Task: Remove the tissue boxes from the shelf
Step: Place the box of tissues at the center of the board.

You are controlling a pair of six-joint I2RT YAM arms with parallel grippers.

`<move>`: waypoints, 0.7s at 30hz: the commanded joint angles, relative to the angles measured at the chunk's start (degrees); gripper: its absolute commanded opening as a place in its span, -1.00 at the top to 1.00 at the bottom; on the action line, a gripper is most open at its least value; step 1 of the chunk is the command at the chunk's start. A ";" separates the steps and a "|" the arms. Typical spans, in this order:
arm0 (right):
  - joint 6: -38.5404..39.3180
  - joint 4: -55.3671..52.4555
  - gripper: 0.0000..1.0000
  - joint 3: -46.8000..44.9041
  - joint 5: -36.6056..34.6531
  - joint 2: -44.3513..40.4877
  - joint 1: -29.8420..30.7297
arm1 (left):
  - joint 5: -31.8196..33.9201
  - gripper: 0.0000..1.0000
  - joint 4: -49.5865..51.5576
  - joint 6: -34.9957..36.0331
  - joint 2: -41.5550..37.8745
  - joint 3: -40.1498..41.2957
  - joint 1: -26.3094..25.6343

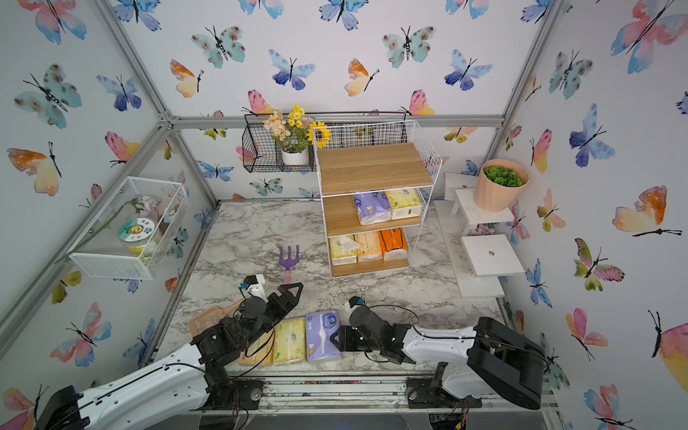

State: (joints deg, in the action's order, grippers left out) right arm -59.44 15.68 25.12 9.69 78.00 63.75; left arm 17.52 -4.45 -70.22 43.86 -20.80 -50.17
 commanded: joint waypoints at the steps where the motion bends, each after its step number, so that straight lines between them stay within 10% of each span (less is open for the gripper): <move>1: 2.00 5.13 0.23 3.22 3.75 3.91 0.41 | 2.86 -0.75 -0.03 -0.36 -1.20 -0.03 0.47; 14: -0.88 15.23 0.14 9.95 7.36 16.17 2.44 | 3.41 -0.75 1.67 -0.65 -3.42 0.15 0.57; 21: -0.96 10.40 -0.18 5.02 -4.13 4.98 2.44 | 1.71 -0.74 -1.35 1.92 -3.68 -0.79 0.52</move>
State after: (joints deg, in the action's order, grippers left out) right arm -60.51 28.01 31.88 12.38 89.08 65.73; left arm 19.07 -3.75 -70.46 40.97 -20.78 -49.91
